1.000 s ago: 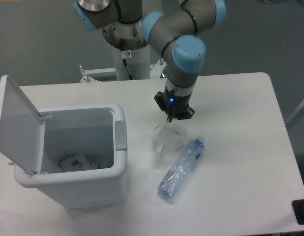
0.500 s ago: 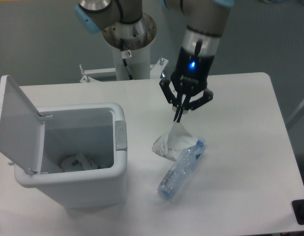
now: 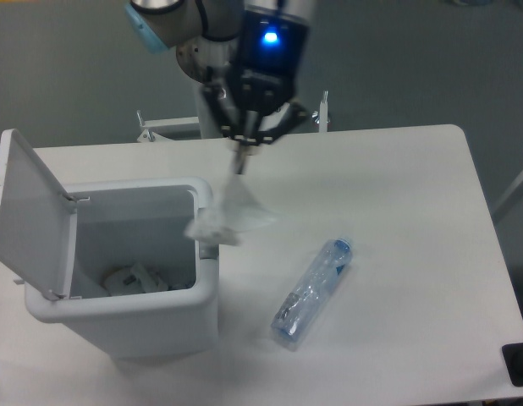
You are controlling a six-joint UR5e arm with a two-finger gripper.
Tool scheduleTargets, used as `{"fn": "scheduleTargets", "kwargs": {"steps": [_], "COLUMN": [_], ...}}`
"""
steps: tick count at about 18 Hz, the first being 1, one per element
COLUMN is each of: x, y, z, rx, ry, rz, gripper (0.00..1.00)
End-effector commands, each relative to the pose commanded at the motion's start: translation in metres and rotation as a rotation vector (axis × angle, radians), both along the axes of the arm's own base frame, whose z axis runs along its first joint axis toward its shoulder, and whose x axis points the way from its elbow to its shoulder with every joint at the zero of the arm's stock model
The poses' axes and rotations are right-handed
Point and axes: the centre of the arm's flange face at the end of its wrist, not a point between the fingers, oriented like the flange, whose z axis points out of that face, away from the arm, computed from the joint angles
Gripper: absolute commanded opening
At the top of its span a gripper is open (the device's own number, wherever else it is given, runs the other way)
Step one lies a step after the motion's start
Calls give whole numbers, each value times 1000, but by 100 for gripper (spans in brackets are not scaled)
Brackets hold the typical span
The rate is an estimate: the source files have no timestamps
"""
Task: Place the trash in the trash can
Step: 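Carry the bag over the trash can and open the gripper, then move the gripper back down over the clear water bottle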
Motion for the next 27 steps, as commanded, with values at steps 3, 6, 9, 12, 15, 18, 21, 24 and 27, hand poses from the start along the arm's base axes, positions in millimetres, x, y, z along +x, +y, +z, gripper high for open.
{"fn": "scheduleTargets", "kwargs": {"steps": [3, 6, 9, 12, 15, 18, 21, 24, 27], "x": [19, 18, 16, 11, -30, -96, -149, -183, -209], "y": [16, 18, 18, 19, 0, -30, -53, -71, -66], "z": [-3, 5, 11, 13, 10, -14, -57, -118, -182], "rx": [1, 42, 47, 48, 41, 8, -67, -311, -431], "ry": [2, 27, -3, -2, -5, -39, 8, 162, 179], "rz": [-56, -55, -10, 4, 90, 225, 243, 183, 70], "gripper": [25, 95, 100, 100, 100, 100, 100, 100, 100]}}
